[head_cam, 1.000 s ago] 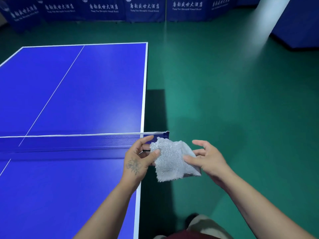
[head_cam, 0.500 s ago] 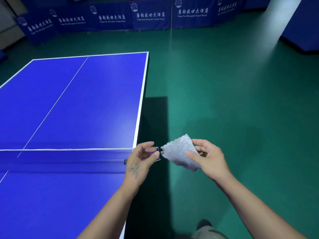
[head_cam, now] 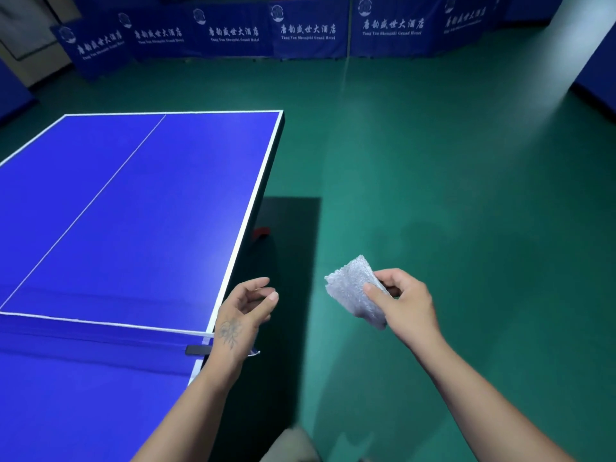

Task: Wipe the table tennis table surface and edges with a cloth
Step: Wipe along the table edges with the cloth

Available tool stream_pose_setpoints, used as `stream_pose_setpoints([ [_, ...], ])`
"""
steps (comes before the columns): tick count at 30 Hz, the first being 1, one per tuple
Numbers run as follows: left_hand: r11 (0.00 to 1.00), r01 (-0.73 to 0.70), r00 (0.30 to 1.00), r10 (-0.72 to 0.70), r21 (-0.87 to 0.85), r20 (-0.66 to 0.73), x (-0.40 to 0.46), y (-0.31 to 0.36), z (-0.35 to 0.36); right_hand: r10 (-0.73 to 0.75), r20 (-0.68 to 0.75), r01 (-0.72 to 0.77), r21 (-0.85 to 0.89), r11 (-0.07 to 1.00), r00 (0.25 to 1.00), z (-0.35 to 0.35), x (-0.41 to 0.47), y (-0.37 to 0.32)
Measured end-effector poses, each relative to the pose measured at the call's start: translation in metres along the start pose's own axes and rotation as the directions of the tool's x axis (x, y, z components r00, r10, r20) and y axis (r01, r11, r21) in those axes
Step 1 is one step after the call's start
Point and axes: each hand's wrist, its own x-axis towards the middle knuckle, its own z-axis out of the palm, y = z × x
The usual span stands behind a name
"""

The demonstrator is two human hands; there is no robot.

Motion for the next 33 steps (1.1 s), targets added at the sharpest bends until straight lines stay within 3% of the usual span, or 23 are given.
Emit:
stream_pose_setpoints([
  [8, 0.999, 0.01, 1.0, -0.01, 0.048, -0.001, 0.094, 0.013, 0.043, -0.015, 0.009, 0.015, -0.045, 0.999, 1.0, 0.004, 0.112, -0.003],
  [18, 0.998, 0.061, 0.996, -0.063, 0.025, 0.069, 0.301, 0.027, 0.106, -0.024, 0.017, 0.027, -0.24, 0.97, 1.0, 0.023, 0.295, -0.024],
  [29, 0.991, 0.068, 0.981, -0.087, 0.115, 0.172, 0.52, 0.083, 0.178, 0.023, -0.066, -0.033, -0.162, 0.986, 0.998, 0.035, 0.51, -0.051],
  [33, 0.99, 0.069, 0.988, -0.085, 0.123, 0.126, 0.614, 0.092, 0.213, 0.045, -0.045, -0.052, -0.156, 0.986, 0.998, 0.034, 0.611, -0.046],
])
